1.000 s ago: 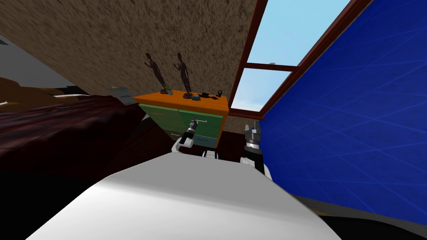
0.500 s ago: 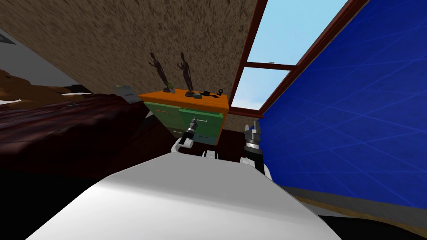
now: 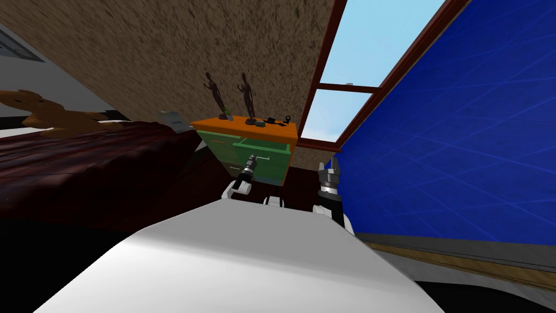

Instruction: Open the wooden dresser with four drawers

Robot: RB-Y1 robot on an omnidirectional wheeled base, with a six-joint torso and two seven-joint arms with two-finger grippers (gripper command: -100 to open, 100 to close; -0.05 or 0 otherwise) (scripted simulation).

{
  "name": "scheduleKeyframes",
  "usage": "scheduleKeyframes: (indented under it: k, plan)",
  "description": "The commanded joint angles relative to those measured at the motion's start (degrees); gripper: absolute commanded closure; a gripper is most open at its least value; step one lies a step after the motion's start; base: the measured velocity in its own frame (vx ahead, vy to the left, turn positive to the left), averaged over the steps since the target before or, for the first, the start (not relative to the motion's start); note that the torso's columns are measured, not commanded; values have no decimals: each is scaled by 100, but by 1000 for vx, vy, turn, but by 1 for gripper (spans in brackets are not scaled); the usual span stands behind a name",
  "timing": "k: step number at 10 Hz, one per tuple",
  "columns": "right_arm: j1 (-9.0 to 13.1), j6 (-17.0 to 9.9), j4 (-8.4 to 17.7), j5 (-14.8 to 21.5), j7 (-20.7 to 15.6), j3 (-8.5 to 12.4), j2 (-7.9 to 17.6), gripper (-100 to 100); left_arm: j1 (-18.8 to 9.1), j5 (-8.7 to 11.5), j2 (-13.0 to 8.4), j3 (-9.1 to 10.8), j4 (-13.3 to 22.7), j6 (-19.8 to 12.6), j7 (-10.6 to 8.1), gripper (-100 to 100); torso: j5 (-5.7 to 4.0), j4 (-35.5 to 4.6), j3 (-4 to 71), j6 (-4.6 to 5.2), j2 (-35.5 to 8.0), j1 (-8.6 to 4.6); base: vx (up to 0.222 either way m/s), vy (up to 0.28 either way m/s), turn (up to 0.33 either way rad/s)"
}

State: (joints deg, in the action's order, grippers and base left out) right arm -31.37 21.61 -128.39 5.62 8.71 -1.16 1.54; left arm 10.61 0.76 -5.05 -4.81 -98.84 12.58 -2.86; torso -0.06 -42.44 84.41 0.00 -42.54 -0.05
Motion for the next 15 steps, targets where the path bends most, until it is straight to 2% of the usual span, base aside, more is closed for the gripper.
scheduleKeyframes:
  k: [1, 2, 3, 11, 12, 13, 15]
  plan:
    - [0, 0, 0, 0, 0, 0, 0, 0, 79, 1, -38, -45, -156, 6, -14, 100, -2, -4, -1, -3, -4, 0, -231, 32, 16]
    - [1, 0, 0, 0, 0, 0, 0, 0, 67, 0, -22, -43, -92, -11, -11, 100, -2, -8, -6, -8, -12, 7, -109, 14, -11]
    - [-1, 0, 0, 0, 0, 0, 0, 0, 76, 12, -45, -48, -307, -266, -30, -100, -5, -7, 14, -9, 25, 3, -26, -2, 5]
    - [-2, 0, 0, 0, 0, 0, 0, 0, 21, 61, -143, -14, -1232, -1231, -99, -100, 5, 13, 14, 1, 23, 5, -1, -2, 4]
    - [-2, 0, 0, 0, 0, 0, 0, 0, 31, 54, -127, -20, -1118, -1147, -91, -100, -1, 1, 14, 1, 19, 1, 0, 0, 0]
    - [-2, 0, 0, 0, 0, 0, 0, 0, 34, 55, -126, -22, -1134, -1182, -93, 0, 0, 6, 12, 0, 18, -1, 0, 0, 0]
    - [-2, 0, 0, 0, 0, 0, 0, 0, 39, 56, -126, -22, -1125, -1184, -95, 0, 2, 11, 13, 0, 21, 1, 0, 0, 0]
